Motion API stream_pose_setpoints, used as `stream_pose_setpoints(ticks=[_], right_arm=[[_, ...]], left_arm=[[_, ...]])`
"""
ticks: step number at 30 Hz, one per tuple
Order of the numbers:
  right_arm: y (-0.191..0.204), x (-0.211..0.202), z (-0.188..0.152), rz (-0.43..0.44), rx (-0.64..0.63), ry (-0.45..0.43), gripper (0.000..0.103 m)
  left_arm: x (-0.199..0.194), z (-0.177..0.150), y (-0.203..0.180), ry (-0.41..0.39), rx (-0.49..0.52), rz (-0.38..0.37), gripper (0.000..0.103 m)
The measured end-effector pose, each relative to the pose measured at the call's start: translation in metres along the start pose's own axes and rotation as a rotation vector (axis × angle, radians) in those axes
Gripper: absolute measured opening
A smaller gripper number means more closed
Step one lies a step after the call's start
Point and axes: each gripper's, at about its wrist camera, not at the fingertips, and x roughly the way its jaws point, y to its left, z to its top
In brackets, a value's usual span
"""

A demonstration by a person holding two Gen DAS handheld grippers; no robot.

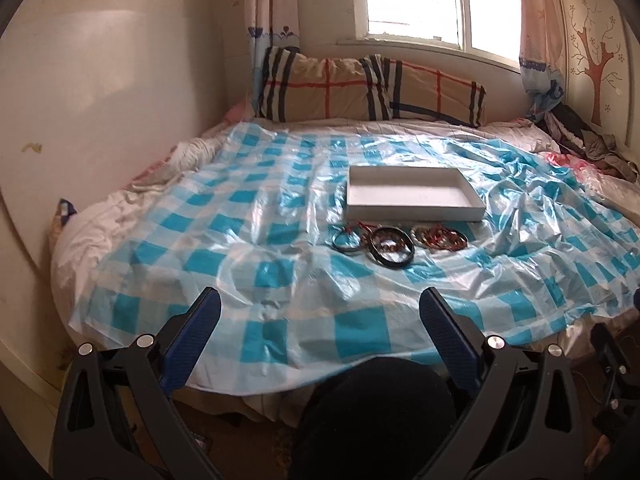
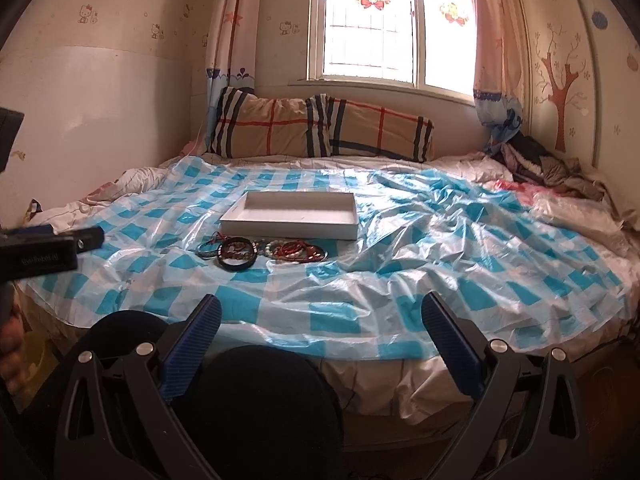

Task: Organize jewelry

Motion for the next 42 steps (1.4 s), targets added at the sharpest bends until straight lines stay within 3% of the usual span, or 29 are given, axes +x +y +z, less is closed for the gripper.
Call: stream_pose_setpoints(ticks=[4,9,14,17,20,22,24,28,30,34,42], right_arm=[[-0.024,-0.015,0.018,-0.003,-0.015,-0.022,0.096],[-0.028,-0.043,0.019,0.023,-0.062,0.023,0.096],[-0.025,-0.058,-0.002,0.082,0.025,0.143,0.096],[-0.022,-0.059,-0.016,0.116,0.111,0.195,0.096],[-0.015,-0.057,-0.021,0.127,0.106,0.214,0.096],[-0.013,-0.059,-0.019,0.124,0.106,0.202,0.096],[-0.012,-0.060,-0.018,0.120,0.106,0.192,0.096],[-0.008,-0.059,-0.018,0.131,0.093,0.202,0.096],[-0.005,-0.059,-0.018,0.134,0.078,0.203,0.096],[-0.001,-0.059,-0.019,0.140,0.065,0.205,0.096],[0.001,-0.058,-0.021,0.143,0.066,0.209,0.096]], left_arm=[[-0.018,0.020,0.003,-0.060,0.088,0.018,0.096],[-0.043,0.007,-0.009,-0.085,0.232,0.042,0.096],[-0.057,-0.014,-0.006,-0.030,0.197,-0.008,0.096],[-0.058,-0.016,-0.001,-0.081,0.211,0.078,0.096],[-0.058,-0.003,0.005,-0.168,0.272,0.238,0.095],[-0.065,0.001,0.011,-0.217,0.293,0.293,0.096],[-0.069,0.001,0.016,-0.188,0.276,0.245,0.096],[-0.063,-0.016,0.021,0.014,0.137,-0.019,0.096],[-0.059,-0.031,0.017,0.072,0.104,-0.075,0.096],[-0.061,-0.048,0.003,0.080,0.119,-0.092,0.096],[-0.064,-0.042,0.002,0.089,0.105,-0.087,0.096]])
